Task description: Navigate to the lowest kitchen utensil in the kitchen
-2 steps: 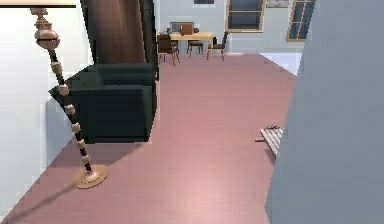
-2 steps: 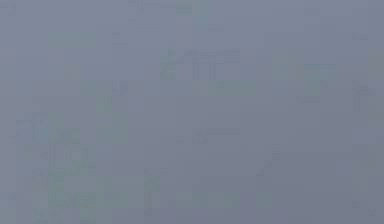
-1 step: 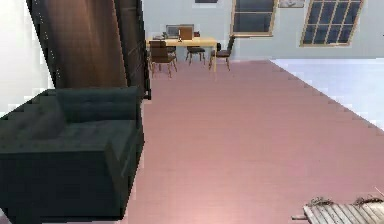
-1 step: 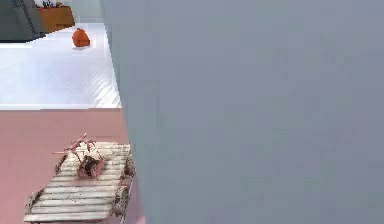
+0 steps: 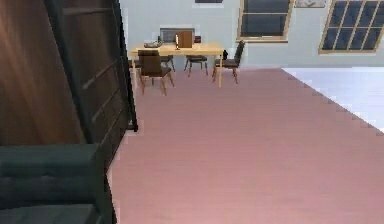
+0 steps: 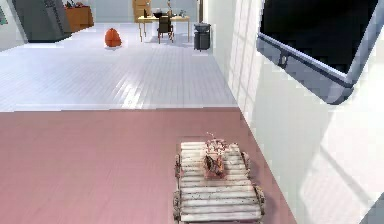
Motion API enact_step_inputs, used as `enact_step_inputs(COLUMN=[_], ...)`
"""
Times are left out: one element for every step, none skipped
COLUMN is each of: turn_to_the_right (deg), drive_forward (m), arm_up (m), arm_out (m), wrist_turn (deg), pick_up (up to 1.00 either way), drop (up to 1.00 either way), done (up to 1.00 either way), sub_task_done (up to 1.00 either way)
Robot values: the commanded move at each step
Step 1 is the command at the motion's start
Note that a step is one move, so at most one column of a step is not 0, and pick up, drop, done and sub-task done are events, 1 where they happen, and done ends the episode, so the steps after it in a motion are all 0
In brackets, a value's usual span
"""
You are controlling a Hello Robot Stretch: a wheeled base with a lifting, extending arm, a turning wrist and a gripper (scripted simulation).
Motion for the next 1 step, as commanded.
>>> enact_step_inputs(turn_to_the_right=[0.0], drive_forward=[0.20], arm_up=[0.00], arm_out=[0.00], wrist_turn=[0.0], pick_up=[0.00], drop=[0.00], done=[0.00], sub_task_done=[0.00])
